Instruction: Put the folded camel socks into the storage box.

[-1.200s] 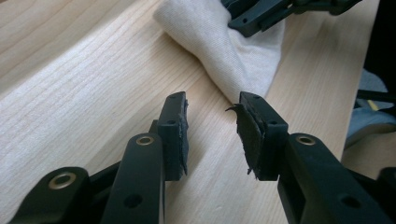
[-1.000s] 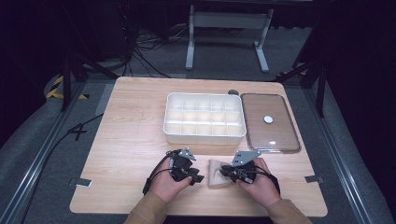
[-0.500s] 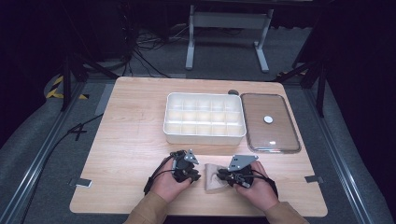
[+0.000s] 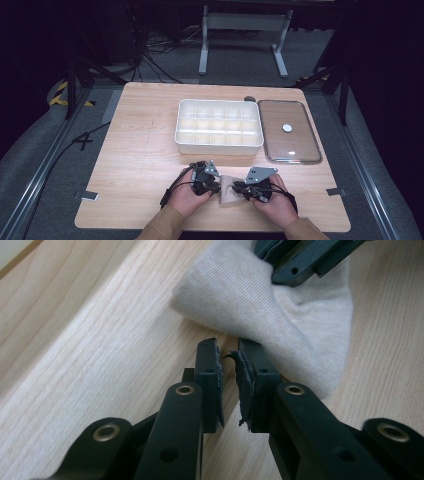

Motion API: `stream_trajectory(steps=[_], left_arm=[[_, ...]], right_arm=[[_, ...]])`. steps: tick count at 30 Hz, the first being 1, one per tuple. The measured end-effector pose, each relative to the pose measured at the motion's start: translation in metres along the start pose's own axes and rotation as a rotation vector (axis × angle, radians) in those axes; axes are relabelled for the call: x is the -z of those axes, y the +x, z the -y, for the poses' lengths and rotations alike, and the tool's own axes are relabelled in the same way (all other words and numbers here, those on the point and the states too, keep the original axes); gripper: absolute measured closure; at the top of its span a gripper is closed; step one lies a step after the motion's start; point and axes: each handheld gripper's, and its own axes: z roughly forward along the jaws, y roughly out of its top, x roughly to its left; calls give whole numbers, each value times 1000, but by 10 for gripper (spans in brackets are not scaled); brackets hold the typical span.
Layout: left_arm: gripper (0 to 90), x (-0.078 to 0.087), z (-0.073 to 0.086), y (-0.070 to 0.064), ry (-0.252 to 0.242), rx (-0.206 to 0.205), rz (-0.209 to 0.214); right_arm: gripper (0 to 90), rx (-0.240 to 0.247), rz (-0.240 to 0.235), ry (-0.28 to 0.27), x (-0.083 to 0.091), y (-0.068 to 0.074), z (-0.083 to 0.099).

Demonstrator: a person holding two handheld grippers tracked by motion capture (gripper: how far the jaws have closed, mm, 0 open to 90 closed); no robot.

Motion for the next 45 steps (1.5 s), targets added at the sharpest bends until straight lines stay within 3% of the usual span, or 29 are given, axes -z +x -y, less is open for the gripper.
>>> stream_trajectory(steps=[4,10,15,19,21,23,26,30,32,39,44,45], left_arm=[[797,3,-5,-1,-43,-8,9],[795,4,-10,-5,-53,-32,-13],[791,6,-7,-1,-50,4,-18],[792,6,-6,1,-46,8,-19],[792,6,-6,0,-47,10,-20],[794,7,-6,-1,-48,11,-19],[793,6,-6,-2,-53,5,-11],[763,2,-5,-2,28,-20,3],[766,1,-4,-3,44,-33,4],[768,1,-11,-8,-4,-81,19],[746,4,-14,-12,-66,-100,22],[739,4,-16,-14,-79,-121,19]], right_arm=[[800,1,10,-9,0,1,1],[783,-7,27,-19,1,3,2],[667,-46,26,-31,8,3,0],[708,-28,41,-25,14,4,-1],[791,-24,30,-16,18,5,-2],[855,-22,19,13,17,6,-2],[879,-34,14,32,11,5,2],[890,-48,5,30,8,5,3],[891,-52,3,22,8,5,5],[892,-61,0,18,8,5,6],[893,-84,-12,-5,8,3,9],[893,-88,-10,-8,8,3,10]])
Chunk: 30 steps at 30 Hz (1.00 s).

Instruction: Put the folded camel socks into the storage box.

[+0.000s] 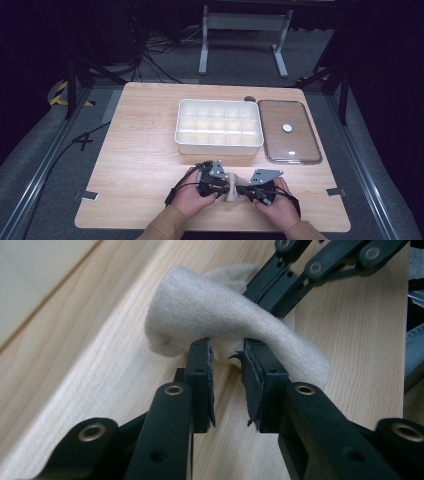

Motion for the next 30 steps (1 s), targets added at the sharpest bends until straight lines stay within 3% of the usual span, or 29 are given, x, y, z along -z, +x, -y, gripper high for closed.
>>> stream_trajectory(steps=[2,5,8,12,15,19,25,28,30], left_arm=[[709,-1,-1,-1,2,-10,3],[650,-7,-6,-5,4,-63,10],[590,-10,-9,-6,9,-81,-4],[585,-10,-9,-6,10,-86,5],[579,-9,-9,-6,9,-82,3],[563,-7,-8,-5,10,-69,2],[574,-7,-6,-3,9,-50,5],[580,-7,-6,-3,8,-45,11],[581,-6,-6,-3,4,-41,10]], right_arm=[[893,4,2,-3,0,0,0],[893,2,7,-9,0,1,1],[893,1,12,-11,0,2,2],[892,8,13,-20,0,3,3],[892,-2,-8,-39,0,1,5],[887,-1,-24,-25,3,0,3],[875,10,-1,-20,12,0,2],[870,-1,15,-44,27,-4,1],[872,-19,50,-40,39,-11,4]])
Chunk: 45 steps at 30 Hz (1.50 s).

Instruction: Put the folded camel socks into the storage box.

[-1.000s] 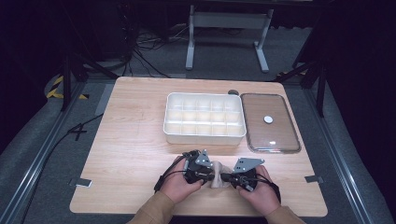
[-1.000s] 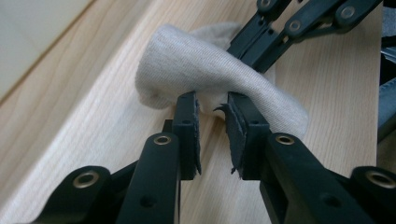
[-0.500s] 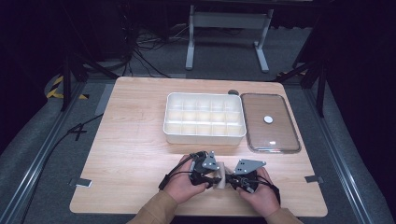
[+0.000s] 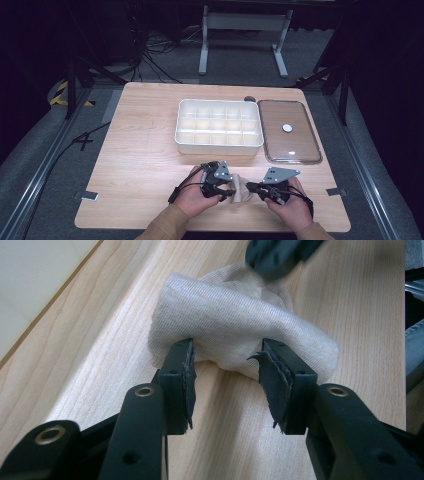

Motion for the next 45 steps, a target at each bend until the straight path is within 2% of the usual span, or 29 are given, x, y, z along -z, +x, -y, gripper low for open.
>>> stream_trajectory(steps=[4,6,13,29,34,35,40,45], left_arm=[[579,0,0,0,-10,1,-3],[578,0,0,0,-8,4,-3],[580,-1,-2,-2,-15,-1,-1],[575,-11,-6,-9,-21,-25,6],[569,-14,-7,-12,-18,-26,-7],[566,-14,-7,-11,-1,-28,-14],[567,-15,-8,-13,9,-21,-29],[567,-15,-7,-13,8,-13,-35]], right_arm=[[877,-56,34,70,1,-12,11],[882,-51,35,99,-4,-12,15],[886,-35,6,122,-18,-3,13],[890,-24,-11,112,-26,6,9],[890,-21,-9,113,-26,7,8],[891,-21,-9,114,-26,8,8],[889,-22,-11,114,-26,8,8],[858,-36,-20,117,-24,5,8]])
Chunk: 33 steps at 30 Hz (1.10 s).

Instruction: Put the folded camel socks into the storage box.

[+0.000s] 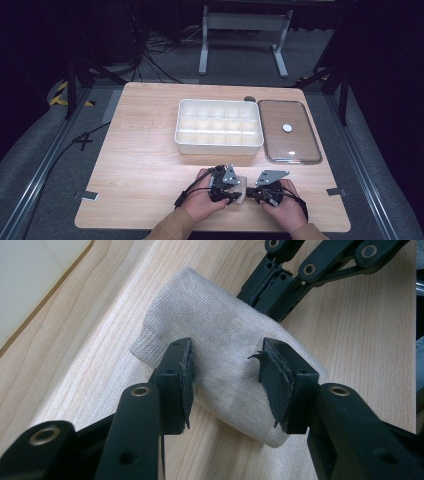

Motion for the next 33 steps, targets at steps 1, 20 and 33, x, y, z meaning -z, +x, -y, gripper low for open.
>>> stream_trajectory(steps=[1,20,33], left_arm=[[568,0,0,-1,-5,3,-6],[569,2,1,-1,-9,23,-1],[540,7,2,-4,-36,16,6]], right_arm=[[854,-5,-2,-3,3,-1,-1],[889,-30,-43,-161,14,7,-17],[889,-48,-39,-117,4,1,-7]])
